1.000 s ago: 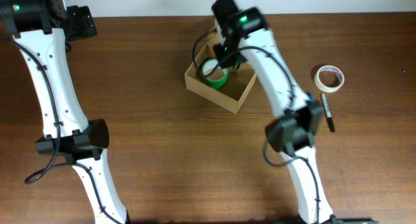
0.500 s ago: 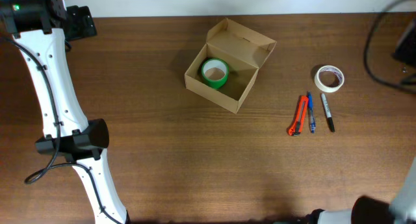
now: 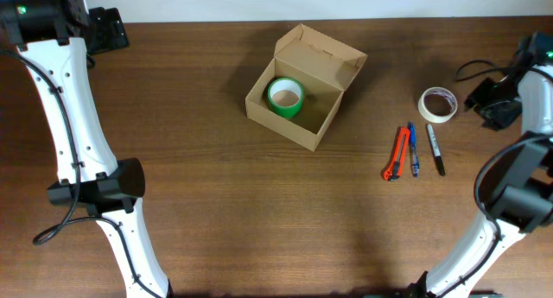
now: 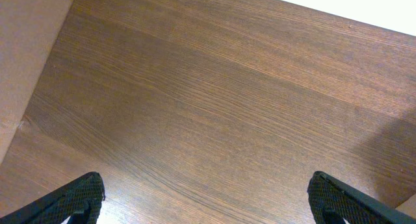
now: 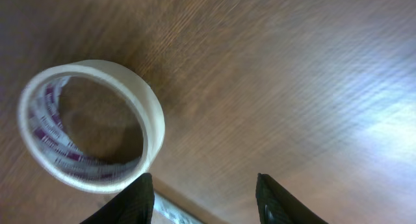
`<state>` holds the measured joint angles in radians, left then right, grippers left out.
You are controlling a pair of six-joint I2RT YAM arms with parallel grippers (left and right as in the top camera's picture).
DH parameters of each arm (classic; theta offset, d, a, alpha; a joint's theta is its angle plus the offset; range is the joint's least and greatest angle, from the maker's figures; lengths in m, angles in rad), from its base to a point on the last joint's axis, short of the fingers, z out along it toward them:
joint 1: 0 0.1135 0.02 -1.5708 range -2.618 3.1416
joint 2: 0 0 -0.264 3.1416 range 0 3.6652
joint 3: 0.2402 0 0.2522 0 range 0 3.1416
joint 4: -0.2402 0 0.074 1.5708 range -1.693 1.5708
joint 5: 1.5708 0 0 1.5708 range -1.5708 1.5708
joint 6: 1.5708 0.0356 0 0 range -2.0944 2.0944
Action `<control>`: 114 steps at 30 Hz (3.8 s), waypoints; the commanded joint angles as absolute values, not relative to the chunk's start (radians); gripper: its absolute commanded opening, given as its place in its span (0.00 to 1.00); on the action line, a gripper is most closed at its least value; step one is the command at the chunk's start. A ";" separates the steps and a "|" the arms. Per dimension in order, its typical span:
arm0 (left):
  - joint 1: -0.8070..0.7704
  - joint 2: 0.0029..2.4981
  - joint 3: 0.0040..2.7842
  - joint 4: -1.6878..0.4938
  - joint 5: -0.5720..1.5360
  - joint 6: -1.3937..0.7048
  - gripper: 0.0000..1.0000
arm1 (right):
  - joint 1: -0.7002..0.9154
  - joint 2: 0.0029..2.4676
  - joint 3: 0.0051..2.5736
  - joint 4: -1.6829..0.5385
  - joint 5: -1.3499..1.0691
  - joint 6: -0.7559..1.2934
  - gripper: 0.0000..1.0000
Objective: Pack container
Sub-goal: 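Grasp the white masking tape roll with the right gripper, then place the white tape into the box on the green tape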
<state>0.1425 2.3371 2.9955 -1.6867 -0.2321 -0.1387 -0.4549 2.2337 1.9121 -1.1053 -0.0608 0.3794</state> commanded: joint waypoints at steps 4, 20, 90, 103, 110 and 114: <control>0.147 2.317 2.991 -1.687 -0.224 -0.130 1.00 | -0.431 2.307 1.912 -1.059 -0.139 0.404 0.52; 0.147 2.317 2.991 -1.687 -0.224 -0.130 1.00 | -0.382 2.387 1.912 -1.006 -0.074 0.441 0.52; 0.147 2.317 2.991 -1.687 -0.224 -0.130 1.00 | 0.408 2.579 2.589 -1.339 0.012 0.086 0.04; 0.147 2.317 2.991 -1.687 -0.224 -0.130 1.00 | 0.399 2.580 2.502 -1.264 0.012 0.110 0.13; 0.147 2.317 2.991 -1.687 -0.224 -0.130 1.00 | 0.399 2.579 2.523 -1.243 0.011 0.109 0.28; 0.147 2.317 2.991 -1.687 -0.224 -0.130 1.00 | 0.399 2.552 2.606 -1.279 0.012 0.071 0.29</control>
<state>0.1425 2.3371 2.9955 -1.6867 -0.2321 -0.1387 0.4000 2.5763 2.5252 -1.2663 0.0174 0.0975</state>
